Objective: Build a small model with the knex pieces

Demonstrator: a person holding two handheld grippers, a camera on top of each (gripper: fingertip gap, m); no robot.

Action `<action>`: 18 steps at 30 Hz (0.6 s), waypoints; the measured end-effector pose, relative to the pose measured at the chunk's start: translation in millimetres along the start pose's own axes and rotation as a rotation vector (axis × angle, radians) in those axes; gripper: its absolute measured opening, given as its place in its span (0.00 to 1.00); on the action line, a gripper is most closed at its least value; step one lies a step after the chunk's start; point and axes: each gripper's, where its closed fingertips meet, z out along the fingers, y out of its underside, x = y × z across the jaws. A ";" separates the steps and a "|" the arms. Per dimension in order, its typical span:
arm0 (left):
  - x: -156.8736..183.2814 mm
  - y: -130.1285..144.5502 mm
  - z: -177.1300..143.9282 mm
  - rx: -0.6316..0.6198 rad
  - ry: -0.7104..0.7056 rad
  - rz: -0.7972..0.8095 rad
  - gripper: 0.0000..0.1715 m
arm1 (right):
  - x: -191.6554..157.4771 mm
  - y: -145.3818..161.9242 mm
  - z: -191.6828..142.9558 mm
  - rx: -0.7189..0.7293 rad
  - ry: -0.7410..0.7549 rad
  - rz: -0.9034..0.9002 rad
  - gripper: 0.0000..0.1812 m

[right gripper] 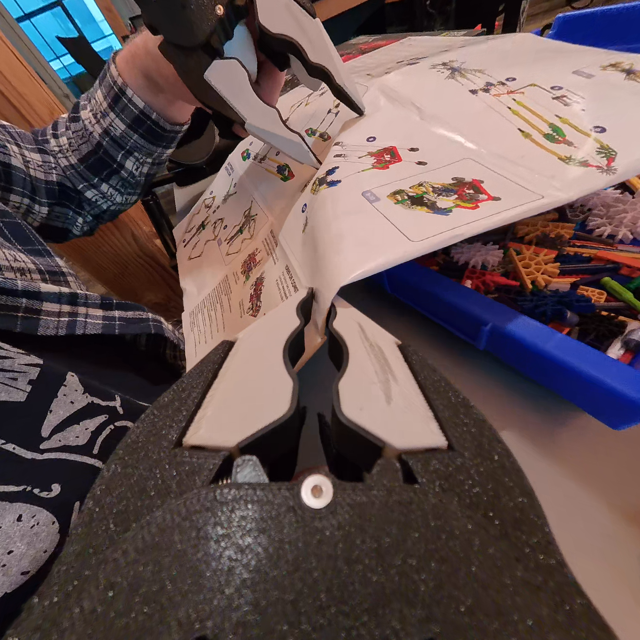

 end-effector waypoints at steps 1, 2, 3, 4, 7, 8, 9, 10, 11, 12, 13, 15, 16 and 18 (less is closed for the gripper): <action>0.0 0.0 -0.2 0.000 0.000 0.001 0.27 | 0.4 0.3 0.3 -0.003 0.001 -0.003 0.02; 0.1 -0.1 -0.5 0.000 0.000 0.002 0.27 | 0.7 0.3 0.5 -0.005 0.002 -0.004 0.02; 0.0 -0.2 -0.6 0.000 -0.002 0.004 0.27 | 0.8 0.2 0.7 -0.005 0.002 -0.004 0.02; 0.0 0.0 -0.6 -0.001 -0.002 0.005 0.27 | 0.5 -0.2 0.7 -0.004 0.000 -0.004 0.02; -0.5 -0.5 -0.6 0.003 -0.003 0.006 0.27 | -2.0 -1.1 0.2 0.000 -0.016 -0.002 0.03; -1.1 -0.9 -0.5 0.006 -0.004 0.004 0.27 | -2.8 -0.9 0.2 0.000 -0.021 -0.001 0.04; -2.6 -1.6 -0.7 0.011 -0.012 0.001 0.27 | -3.7 -0.3 0.3 -0.003 -0.028 0.001 0.05; -4.7 -2.3 -0.9 0.016 -0.022 -0.005 0.27 | -4.7 0.5 0.6 -0.006 -0.033 0.002 0.08; -6.6 -2.4 -0.8 0.018 -0.028 -0.013 0.28 | -5.3 1.2 1.0 -0.010 -0.037 0.003 0.10; -8.8 -2.3 -0.5 0.019 -0.036 -0.021 0.30 | -5.5 2.4 1.5 -0.016 -0.038 0.006 0.10; -11.1 -1.9 0.1 0.017 -0.041 -0.031 0.30 | -5.4 3.6 2.1 -0.024 -0.038 0.006 0.10; -15.9 -2.2 1.1 0.019 -0.052 -0.049 0.31 | -1.5 3.1 2.7 -0.026 -0.012 -0.007 0.04; -17.4 -2.6 1.4 0.020 -0.055 -0.049 0.31 | 0.3 1.6 2.5 -0.021 -0.001 -0.012 0.02; -20.3 -3.9 1.1 0.021 -0.064 -0.044 0.30 | 2.8 -2.8 1.3 -0.005 0.006 -0.007 0.01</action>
